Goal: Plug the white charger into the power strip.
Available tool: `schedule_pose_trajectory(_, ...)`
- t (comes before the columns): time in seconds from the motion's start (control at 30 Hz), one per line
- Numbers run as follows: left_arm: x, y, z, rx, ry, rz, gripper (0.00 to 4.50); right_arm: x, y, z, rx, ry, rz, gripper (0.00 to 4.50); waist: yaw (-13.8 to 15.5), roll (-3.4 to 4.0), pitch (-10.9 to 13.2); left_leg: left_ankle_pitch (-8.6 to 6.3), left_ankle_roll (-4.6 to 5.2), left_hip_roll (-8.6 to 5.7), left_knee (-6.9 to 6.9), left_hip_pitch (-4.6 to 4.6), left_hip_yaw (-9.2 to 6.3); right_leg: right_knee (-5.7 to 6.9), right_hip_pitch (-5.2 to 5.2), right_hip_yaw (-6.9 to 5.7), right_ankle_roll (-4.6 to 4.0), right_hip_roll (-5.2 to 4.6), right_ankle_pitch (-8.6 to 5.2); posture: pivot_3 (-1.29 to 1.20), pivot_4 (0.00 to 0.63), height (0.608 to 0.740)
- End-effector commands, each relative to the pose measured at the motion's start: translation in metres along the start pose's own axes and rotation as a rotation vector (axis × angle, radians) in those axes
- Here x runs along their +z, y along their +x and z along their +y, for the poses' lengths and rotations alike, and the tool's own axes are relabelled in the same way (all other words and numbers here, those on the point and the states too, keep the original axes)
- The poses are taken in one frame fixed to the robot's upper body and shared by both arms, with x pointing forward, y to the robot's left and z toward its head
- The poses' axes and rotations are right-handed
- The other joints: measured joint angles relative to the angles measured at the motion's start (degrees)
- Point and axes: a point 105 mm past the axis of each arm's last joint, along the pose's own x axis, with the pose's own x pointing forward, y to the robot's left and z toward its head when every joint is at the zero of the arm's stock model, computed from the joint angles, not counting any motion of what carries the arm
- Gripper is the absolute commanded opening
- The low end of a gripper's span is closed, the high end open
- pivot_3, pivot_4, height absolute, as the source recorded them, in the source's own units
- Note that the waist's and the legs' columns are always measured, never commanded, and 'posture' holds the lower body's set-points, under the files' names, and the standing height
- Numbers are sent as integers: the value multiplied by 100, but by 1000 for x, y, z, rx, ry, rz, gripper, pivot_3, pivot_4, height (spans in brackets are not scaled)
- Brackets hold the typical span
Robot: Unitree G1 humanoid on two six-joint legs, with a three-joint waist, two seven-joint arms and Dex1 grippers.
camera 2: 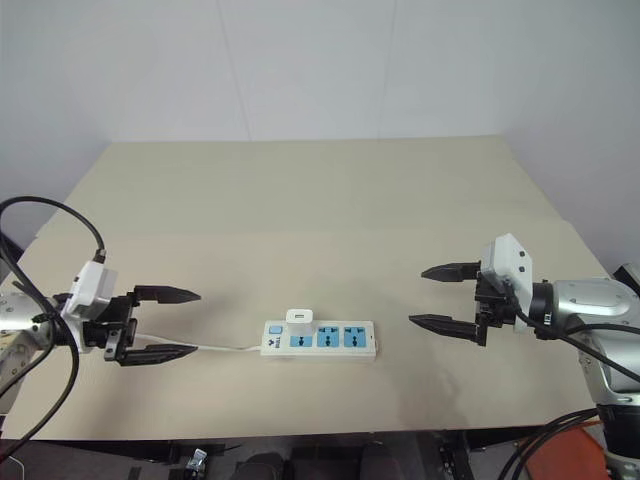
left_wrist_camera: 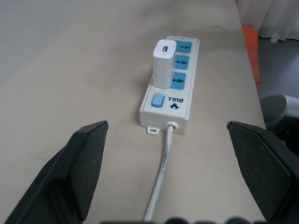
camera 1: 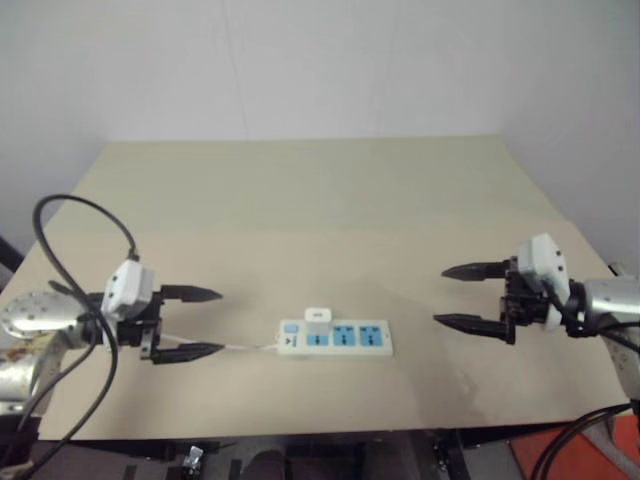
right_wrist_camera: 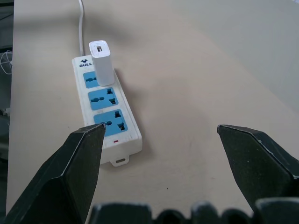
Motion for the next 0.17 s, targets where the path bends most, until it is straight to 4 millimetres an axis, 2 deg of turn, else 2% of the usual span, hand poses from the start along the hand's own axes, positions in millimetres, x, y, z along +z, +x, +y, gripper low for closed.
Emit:
schedule_pose_trajectory(0.03, 13, 0, 4, 9, 41, -24, 4463, 10, -2, -1, -5, -54, -15, 4500, 1, 0, 0, 0, 0, 0, 0, 0, 0, 0, 0, 0, 0, 0, 0, 0, 150, 740)
schedule_pose_trajectory(0.17, 14, 1, 6, 11, 43, -27, 4463, 9, 0, -1, -8, -56, -9, 4500, 1, 0, 0, 0, 0, 0, 0, 0, 1, 0, 0, 0, -1, 0, 1, 0, 150, 740)
